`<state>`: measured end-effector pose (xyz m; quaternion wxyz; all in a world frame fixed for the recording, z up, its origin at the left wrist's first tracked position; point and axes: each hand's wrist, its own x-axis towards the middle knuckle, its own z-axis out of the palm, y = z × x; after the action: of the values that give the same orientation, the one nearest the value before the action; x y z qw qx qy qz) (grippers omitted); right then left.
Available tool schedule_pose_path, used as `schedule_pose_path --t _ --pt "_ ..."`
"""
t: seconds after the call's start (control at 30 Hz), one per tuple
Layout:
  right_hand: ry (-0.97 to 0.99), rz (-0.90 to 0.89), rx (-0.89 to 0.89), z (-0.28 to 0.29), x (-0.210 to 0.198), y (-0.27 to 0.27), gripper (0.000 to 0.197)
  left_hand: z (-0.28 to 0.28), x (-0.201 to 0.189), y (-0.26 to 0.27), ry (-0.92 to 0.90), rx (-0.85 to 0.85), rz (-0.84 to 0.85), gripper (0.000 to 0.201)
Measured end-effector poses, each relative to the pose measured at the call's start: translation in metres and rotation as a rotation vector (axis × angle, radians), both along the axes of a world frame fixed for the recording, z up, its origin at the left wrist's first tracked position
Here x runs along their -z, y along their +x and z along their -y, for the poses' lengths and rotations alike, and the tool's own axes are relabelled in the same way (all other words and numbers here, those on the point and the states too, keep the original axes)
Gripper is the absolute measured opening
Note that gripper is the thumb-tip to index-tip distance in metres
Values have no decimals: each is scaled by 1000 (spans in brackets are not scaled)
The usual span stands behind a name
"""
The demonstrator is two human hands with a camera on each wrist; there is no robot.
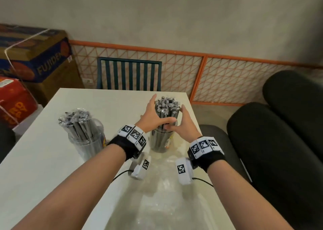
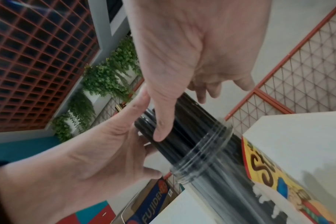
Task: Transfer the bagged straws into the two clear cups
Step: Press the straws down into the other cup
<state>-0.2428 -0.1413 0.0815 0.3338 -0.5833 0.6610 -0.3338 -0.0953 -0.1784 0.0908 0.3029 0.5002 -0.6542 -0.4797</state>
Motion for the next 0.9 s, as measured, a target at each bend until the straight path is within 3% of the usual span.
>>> schedule_pose_path --t 0.13,0.2,0.27,0.33,0.43,0.53,0.63,0.8,0.9 --pt "-183 49 -43 16 -7 -3 61 12 0 -10 -93 -63 -64 75" --pt "-226 71 -58 23 -13 -10 50 13 -9 -9 -151 -77 -92 68" --pt "-212 75 -135 30 -13 -20 58 14 -15 -3 -133 -25 -87 89" --pt "-105 18 -230 30 -7 -30 80 13 -16 5 -70 51 -13 110" --pt "40 -97 -294 22 7 -39 105 12 -8 24 19 111 73 120" --pt "73 -95 -274 15 22 -34 111 12 7 31 58 161 122 112" --pt "42 -68 -227 19 25 -22 111 9 13 21 30 204 76 92" --pt "-14 -28 -142 27 13 -7 80 4 5 -7 -204 9 108 65" --pt "-27 -1 -194 24 7 -12 87 2 5 -8 -190 -31 18 72"
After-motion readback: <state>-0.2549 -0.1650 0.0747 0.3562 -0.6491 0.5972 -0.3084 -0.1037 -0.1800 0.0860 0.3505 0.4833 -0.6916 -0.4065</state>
